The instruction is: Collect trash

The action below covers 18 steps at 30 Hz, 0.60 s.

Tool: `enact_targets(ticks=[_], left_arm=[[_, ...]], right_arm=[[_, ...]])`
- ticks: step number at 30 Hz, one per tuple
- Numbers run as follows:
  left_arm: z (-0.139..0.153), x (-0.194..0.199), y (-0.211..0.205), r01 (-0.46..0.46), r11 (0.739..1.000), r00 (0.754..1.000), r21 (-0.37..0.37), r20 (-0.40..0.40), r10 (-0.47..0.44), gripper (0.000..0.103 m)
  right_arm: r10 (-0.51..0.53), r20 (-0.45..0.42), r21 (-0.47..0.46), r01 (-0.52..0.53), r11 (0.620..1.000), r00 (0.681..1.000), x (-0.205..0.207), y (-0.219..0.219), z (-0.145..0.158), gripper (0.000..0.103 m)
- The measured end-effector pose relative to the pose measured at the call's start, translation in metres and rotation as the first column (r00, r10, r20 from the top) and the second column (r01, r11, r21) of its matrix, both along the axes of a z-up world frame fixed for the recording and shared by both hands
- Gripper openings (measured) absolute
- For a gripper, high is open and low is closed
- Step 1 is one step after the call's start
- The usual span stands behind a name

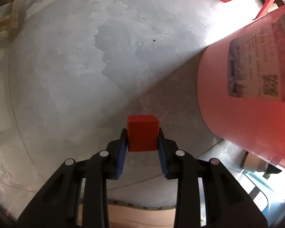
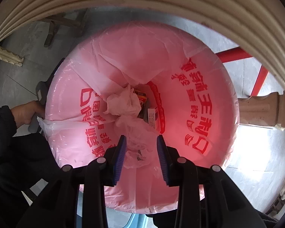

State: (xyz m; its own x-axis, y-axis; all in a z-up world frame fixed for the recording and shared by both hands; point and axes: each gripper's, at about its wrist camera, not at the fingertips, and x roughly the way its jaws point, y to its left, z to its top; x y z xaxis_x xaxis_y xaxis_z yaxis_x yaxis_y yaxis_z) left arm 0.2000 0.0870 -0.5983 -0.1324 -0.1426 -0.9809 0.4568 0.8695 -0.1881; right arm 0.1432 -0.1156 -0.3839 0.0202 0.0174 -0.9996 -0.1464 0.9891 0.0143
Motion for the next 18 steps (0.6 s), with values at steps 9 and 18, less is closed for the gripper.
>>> enact_targets(ticks=[9,18], left_arm=[[0.073,-0.033,0.019,-0.037,0.999,0.998,0.025,0.055,0.035,0.030],[0.184,-0.072,0.031,-0.020,1.000,0.981,0.014,0.195,0.017,0.030]], right_arm=[[-0.007,0.026,0.043,0.006,0.999,1.000,0.004,0.004,0.012,0.033],[-0.050,0.055,0.122,0.043,0.992,0.997,-0.014,-0.001,0.031,0.033]])
